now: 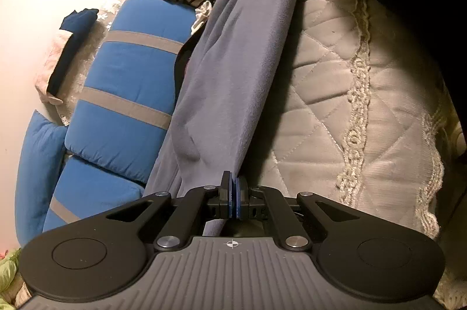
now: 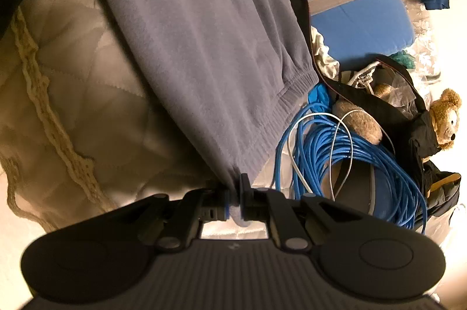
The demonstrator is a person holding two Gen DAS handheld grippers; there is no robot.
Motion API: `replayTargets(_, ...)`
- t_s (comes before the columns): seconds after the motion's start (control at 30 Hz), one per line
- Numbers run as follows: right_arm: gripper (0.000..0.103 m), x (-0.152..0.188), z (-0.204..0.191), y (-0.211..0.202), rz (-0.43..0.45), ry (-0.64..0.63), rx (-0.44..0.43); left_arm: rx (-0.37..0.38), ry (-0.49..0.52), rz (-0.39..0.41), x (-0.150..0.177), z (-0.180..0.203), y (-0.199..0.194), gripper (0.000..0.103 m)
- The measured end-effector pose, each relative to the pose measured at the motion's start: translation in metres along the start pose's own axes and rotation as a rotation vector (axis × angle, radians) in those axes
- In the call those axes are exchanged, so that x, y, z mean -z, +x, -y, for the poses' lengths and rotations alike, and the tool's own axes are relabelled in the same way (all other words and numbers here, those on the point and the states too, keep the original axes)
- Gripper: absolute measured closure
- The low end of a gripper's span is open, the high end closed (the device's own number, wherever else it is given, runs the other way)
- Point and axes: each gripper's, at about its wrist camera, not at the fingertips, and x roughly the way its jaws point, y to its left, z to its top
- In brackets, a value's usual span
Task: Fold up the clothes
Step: 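Release the left tool and regrasp the sweatpants leg while the right tool repositions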
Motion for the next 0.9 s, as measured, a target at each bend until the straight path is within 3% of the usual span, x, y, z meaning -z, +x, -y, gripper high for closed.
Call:
replayTargets(0.33,0.096,0.002,0.004,0.004,-0.045,-0.067,0.038,0.007,0.031,0.026,-0.005,0.008,-0.009,0.099)
replayTargets(0.47,0.039,-0.005,0.005,-0.006,-0.054,-0.047,0.053,-0.004,0.08,0.002,0.002,0.013,-0.007,0.096)
replayTargets(0.5,0.018,-0.007,0.009,-0.014,-0.032,-0.024,0.056,-0.008,0.093,-0.006,0.004,0.014,-0.006,0.091)
replayTargets(0.53,0.01,-0.01,0.014,-0.023,-0.005,0.003,0.052,-0.021,0.109,-0.011,0.007,0.016,-0.005,0.083)
replayTargets(0.63,0.007,-0.027,0.031,-0.053,0.08,0.093,0.033,-0.075,0.151,-0.013,0.014,0.019,-0.003,0.071)
replayTargets(0.77,0.0,-0.056,0.046,-0.095,0.21,0.201,-0.007,-0.085,0.113,-0.043,0.017,0.012,0.003,0.069)
replayTargets(0.9,0.0,-0.102,0.026,-0.138,0.362,0.226,-0.068,-0.106,0.101,-0.027,0.016,0.009,0.002,0.065)
